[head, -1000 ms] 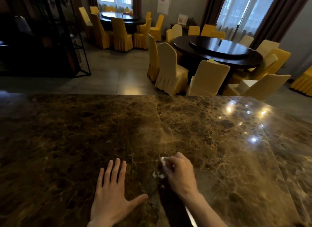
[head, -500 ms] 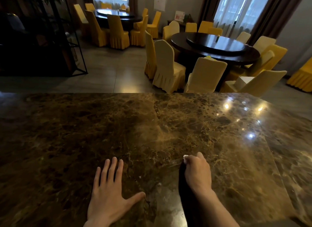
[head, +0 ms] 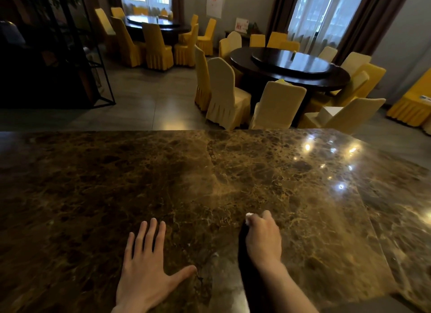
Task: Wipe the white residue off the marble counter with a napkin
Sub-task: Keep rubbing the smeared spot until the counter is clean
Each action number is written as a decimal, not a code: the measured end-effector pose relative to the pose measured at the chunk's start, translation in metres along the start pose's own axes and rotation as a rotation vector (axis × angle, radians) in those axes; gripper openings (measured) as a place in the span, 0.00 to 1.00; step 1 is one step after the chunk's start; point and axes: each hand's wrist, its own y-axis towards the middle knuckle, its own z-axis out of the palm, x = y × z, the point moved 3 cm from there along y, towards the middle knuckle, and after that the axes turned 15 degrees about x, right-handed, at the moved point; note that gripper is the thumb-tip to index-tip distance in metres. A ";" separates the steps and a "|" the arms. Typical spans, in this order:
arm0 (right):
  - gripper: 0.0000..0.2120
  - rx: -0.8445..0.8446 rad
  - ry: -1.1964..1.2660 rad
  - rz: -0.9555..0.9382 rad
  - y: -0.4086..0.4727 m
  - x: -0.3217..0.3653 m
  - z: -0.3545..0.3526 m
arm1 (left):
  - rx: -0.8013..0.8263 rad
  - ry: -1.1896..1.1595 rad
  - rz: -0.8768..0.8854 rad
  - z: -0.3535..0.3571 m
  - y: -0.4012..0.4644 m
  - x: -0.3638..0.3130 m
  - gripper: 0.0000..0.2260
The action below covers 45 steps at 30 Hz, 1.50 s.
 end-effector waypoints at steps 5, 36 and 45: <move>0.04 0.221 0.080 -0.278 -0.041 0.026 0.022 | -0.005 0.007 0.003 0.002 0.001 0.002 0.61; 0.05 0.094 0.029 -0.287 -0.051 0.017 0.022 | 0.064 0.049 -0.029 -0.002 0.000 -0.001 0.61; 0.07 -0.027 0.067 0.061 -0.023 -0.002 0.001 | 0.059 0.033 -0.022 -0.002 -0.001 -0.002 0.62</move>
